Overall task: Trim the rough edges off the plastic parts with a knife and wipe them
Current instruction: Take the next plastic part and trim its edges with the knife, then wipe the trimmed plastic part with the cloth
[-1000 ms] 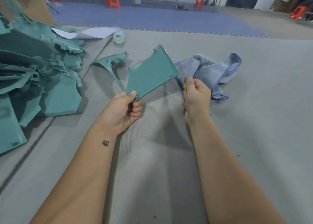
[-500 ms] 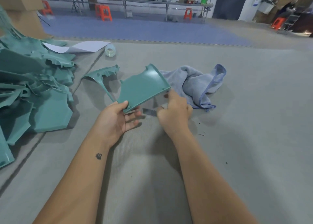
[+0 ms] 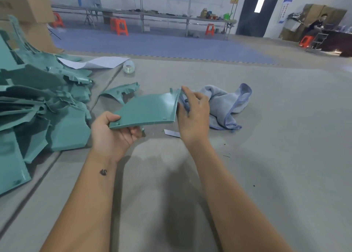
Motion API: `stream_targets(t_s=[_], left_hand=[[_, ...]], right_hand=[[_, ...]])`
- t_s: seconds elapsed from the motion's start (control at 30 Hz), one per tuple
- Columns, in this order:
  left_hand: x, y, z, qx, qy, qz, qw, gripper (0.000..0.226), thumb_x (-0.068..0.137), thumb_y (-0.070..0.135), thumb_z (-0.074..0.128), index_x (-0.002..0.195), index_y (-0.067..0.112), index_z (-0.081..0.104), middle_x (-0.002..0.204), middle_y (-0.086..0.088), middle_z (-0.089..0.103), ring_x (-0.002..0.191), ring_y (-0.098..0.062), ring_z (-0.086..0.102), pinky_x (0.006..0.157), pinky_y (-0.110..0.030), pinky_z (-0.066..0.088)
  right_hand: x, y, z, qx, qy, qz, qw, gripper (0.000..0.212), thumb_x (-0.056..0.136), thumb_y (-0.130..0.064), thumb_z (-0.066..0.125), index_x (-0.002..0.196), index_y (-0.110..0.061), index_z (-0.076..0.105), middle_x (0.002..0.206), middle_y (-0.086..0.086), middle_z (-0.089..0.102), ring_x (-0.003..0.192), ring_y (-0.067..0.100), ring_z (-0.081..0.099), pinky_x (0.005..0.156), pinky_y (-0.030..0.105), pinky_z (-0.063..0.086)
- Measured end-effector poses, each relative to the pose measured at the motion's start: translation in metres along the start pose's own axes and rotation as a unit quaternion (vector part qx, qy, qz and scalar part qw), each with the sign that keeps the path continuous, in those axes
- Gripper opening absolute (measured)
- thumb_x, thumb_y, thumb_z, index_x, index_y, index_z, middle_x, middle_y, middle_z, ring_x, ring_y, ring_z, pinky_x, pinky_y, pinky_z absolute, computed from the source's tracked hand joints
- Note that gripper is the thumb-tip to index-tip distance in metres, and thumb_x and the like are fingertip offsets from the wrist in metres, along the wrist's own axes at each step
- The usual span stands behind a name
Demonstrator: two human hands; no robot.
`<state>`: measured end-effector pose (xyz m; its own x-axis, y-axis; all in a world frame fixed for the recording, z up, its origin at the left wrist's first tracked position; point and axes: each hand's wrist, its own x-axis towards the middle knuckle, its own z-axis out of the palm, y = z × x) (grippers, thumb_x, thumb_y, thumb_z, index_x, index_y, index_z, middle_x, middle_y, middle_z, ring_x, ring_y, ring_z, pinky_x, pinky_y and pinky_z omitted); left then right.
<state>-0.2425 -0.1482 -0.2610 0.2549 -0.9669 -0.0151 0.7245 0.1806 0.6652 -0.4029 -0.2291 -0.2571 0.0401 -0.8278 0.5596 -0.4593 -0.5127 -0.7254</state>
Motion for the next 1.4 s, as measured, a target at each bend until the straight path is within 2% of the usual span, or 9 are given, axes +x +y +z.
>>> stream_targets(t_s=[0.17,0.37,0.53,0.67,0.8,0.87,1.03,1.27,1.4], left_hand=[[-0.004,-0.002,-0.005,-0.098,-0.038,0.011,0.994,0.032,0.068,0.027,0.042,0.065,0.01,0.069,0.069,-0.003,0.056,0.052,-0.014,0.041,0.052,-0.021,0.035],[0.006,-0.007,-0.016,-0.133,-0.034,0.027,0.99,0.074,0.091,0.066,0.012,0.096,0.014,0.064,0.092,-0.01,0.063,0.082,-0.025,0.061,0.078,-0.037,0.046],[0.01,-0.012,-0.009,0.023,0.012,-0.001,1.0,0.052,0.096,0.055,0.03,0.102,0.014,0.062,0.101,-0.009,0.068,0.09,-0.024,0.065,0.079,-0.036,0.053],[0.008,-0.029,0.013,0.171,0.03,-0.03,0.984,0.035,0.101,0.039,0.038,0.11,0.011,0.057,0.098,-0.009,0.066,0.079,-0.02,0.068,0.066,-0.031,0.058],[0.003,-0.052,0.028,0.367,0.036,-0.034,0.929,0.021,0.098,0.028,0.049,0.09,0.019,0.065,0.068,0.004,0.063,0.052,-0.007,0.058,0.048,-0.017,0.045],[0.003,-0.054,0.026,0.459,0.037,-0.025,0.887,0.014,0.096,0.02,0.052,0.09,0.017,0.064,0.061,0.004,0.058,0.049,-0.009,0.052,0.048,-0.02,0.039],[-0.001,-0.051,0.028,0.483,-0.02,-0.046,0.874,0.018,0.096,0.009,0.05,0.092,0.002,0.065,0.058,-0.008,0.062,0.049,-0.021,0.055,0.048,-0.025,0.043],[0.0,-0.051,0.03,0.523,-0.06,-0.053,0.849,0.041,0.098,0.017,0.049,0.058,0.011,0.06,0.054,-0.006,0.059,0.044,-0.017,0.049,0.047,-0.023,0.039],[0.004,-0.055,0.029,0.497,-0.047,-0.055,0.864,0.041,0.1,0.011,0.043,0.062,0.01,0.059,0.057,-0.006,0.056,0.041,-0.014,0.042,0.05,-0.024,0.039]], right_hand=[[0.018,-0.027,-0.009,-0.067,0.008,-0.075,0.995,0.025,0.092,-0.023,0.063,0.116,-0.017,0.062,0.123,0.006,0.052,0.108,0.025,0.05,0.086,0.039,0.044],[0.028,-0.056,-0.017,-0.21,0.002,-0.213,0.954,0.016,0.1,-0.025,0.047,0.098,-0.011,0.053,0.081,0.0,0.052,0.076,0.028,0.045,0.064,0.039,0.029],[0.029,-0.059,-0.007,0.06,-0.028,0.043,0.997,0.007,0.1,-0.016,0.041,0.094,-0.016,0.042,0.071,-0.002,0.052,0.061,0.019,0.045,0.052,0.03,0.037],[0.013,-0.044,0.018,0.313,-0.05,0.317,0.894,0.022,0.1,-0.002,0.035,0.111,0.001,0.054,0.074,0.009,0.055,0.054,0.017,0.051,0.045,0.021,0.044],[-0.006,-0.031,0.039,0.368,-0.016,0.436,0.821,0.026,0.097,0.003,0.04,0.118,0.011,0.054,0.076,0.015,0.058,0.057,0.021,0.054,0.056,0.027,0.049],[-0.011,-0.023,0.042,0.324,-0.002,0.422,0.847,0.021,0.097,-0.001,0.045,0.111,0.007,0.058,0.082,0.014,0.061,0.064,0.021,0.059,0.065,0.03,0.051],[-0.01,-0.015,0.027,0.094,-0.061,0.277,0.954,0.022,0.092,-0.014,0.052,0.071,-0.016,0.053,0.067,-0.004,0.057,0.068,0.018,0.055,0.062,0.03,0.04],[-0.001,-0.016,0.008,-0.124,-0.076,0.144,0.979,0.037,0.096,-0.024,0.039,0.06,-0.018,0.036,0.06,-0.003,0.044,0.053,0.011,0.037,0.048,0.031,0.021],[-0.001,-0.008,0.001,-0.194,-0.017,0.092,0.977,0.031,0.095,-0.024,0.039,0.071,-0.011,0.051,0.072,0.004,0.055,0.074,0.028,0.052,0.062,0.036,0.034]])
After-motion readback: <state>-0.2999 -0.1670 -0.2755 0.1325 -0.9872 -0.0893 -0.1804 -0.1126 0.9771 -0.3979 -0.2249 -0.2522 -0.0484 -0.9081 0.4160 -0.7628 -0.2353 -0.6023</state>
